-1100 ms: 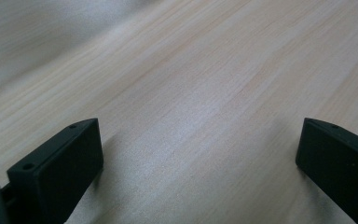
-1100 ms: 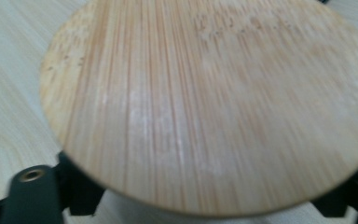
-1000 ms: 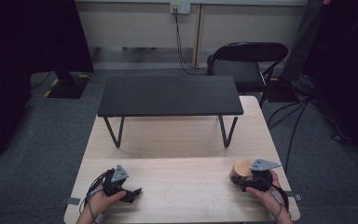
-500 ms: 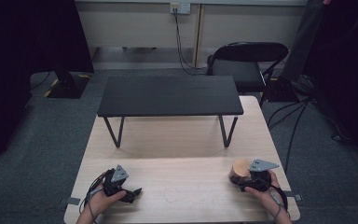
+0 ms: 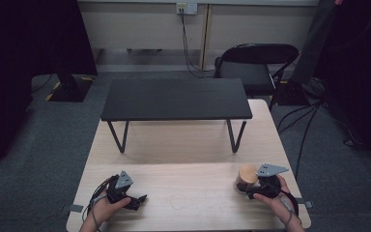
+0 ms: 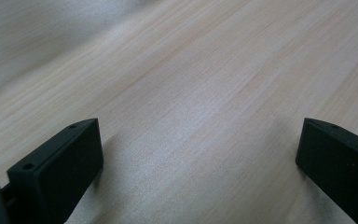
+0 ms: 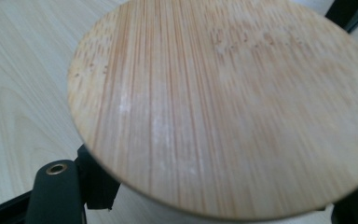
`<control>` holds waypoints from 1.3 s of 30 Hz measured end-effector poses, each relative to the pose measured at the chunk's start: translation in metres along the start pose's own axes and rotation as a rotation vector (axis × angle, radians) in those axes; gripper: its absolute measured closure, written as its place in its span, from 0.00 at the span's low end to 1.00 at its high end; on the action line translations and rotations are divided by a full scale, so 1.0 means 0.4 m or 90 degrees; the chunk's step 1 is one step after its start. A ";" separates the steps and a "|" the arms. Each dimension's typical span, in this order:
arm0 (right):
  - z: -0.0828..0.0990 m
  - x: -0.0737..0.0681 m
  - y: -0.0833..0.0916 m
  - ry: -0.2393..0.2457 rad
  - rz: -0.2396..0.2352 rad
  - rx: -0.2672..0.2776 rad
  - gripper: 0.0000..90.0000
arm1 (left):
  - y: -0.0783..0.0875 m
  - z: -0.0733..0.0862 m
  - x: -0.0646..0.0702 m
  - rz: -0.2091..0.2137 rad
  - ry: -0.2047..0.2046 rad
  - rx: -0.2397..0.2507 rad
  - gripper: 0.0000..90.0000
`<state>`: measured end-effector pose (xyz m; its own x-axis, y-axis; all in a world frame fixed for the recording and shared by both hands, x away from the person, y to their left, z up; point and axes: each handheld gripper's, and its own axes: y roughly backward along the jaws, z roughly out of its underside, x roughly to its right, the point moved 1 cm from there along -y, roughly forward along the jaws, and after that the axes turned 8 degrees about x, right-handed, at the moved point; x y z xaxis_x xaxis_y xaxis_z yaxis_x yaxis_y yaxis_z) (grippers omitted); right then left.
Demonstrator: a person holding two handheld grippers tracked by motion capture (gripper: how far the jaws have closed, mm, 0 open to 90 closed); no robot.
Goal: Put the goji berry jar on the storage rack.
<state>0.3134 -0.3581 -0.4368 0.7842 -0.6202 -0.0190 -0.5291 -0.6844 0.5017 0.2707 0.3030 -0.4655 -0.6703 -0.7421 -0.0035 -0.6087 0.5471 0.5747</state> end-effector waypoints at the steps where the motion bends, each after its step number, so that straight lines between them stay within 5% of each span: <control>1: -0.008 0.000 0.001 0.002 -0.003 -0.002 0.29 | 0.000 -0.001 0.000 0.000 -0.002 -0.001 0.00; 25: -0.227 0.000 -0.004 0.027 -0.062 0.000 0.29 | 0.000 -0.001 -0.001 0.000 -0.002 -0.002 0.00; 39: -0.416 -0.013 -0.007 0.071 -0.078 -0.005 0.29 | 0.000 -0.001 -0.001 0.000 -0.002 -0.002 0.00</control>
<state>0.3647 -0.2891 -0.2942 0.8743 -0.4851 0.0149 -0.4245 -0.7495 0.5079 0.2709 0.3031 -0.4651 -0.6717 -0.7408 -0.0058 -0.6075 0.5464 0.5766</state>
